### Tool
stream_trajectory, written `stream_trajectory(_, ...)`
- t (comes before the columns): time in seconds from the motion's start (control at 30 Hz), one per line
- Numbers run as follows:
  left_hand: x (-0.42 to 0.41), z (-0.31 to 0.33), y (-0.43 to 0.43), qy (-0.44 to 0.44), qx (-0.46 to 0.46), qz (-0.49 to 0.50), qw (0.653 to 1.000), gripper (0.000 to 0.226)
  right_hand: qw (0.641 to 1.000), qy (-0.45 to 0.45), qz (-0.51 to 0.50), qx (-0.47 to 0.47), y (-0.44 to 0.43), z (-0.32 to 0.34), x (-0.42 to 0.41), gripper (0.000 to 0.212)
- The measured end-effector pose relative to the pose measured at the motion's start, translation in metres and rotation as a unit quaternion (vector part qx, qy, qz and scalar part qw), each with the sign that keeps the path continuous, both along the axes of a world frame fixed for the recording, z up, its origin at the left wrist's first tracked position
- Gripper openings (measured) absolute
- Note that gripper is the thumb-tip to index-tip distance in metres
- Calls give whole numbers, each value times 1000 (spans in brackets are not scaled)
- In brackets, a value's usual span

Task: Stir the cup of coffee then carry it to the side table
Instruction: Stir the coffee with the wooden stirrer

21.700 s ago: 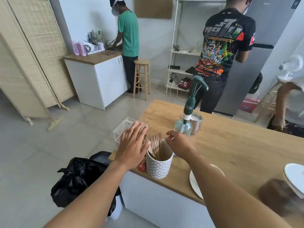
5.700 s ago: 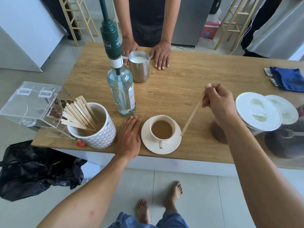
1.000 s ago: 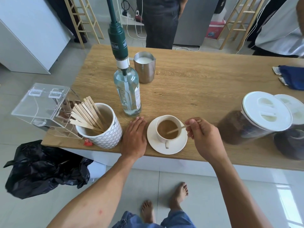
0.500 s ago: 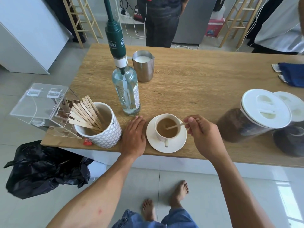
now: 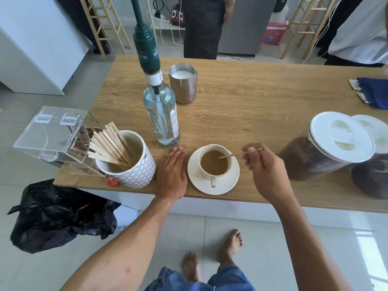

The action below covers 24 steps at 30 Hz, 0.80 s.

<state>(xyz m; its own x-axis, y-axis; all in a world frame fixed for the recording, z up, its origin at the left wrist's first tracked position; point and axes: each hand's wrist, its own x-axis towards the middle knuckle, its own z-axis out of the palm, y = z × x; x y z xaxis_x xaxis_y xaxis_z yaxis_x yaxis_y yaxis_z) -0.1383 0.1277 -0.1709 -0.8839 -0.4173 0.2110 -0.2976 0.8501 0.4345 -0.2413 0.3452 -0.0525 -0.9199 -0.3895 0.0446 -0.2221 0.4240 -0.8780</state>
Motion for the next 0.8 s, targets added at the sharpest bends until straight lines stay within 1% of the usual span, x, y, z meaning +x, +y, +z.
stream_trajectory(0.07,0,0,0,-1,1,0,1000,49,1000,-2,23,11,0,-1,3,22)
stream_trajectory(0.2,-1,0,1,-2,-3,-1,1000,51,1000,25,-10,6,1,-2,1,22)
stream_trajectory(0.33,0,-1,0,-2,-2,0,1000,51,999,29,31,19,-3,-6,6,21)
stream_trajectory(0.47,1,0,1,5,1,2,1000,48,999,40,-9,0,-1,-3,2,21)
stream_trajectory(0.6,0,-2,0,1,1,3,1000,49,998,41,41,19,-2,-2,4,19)
stream_trajectory(0.73,0,-3,-1,0,2,1,1000,47,999,47,3,11,0,-1,1,19)
stream_trajectory(0.8,1,-4,-1,-1,2,2,1000,48,999,44,20,15,-2,-1,2,19)
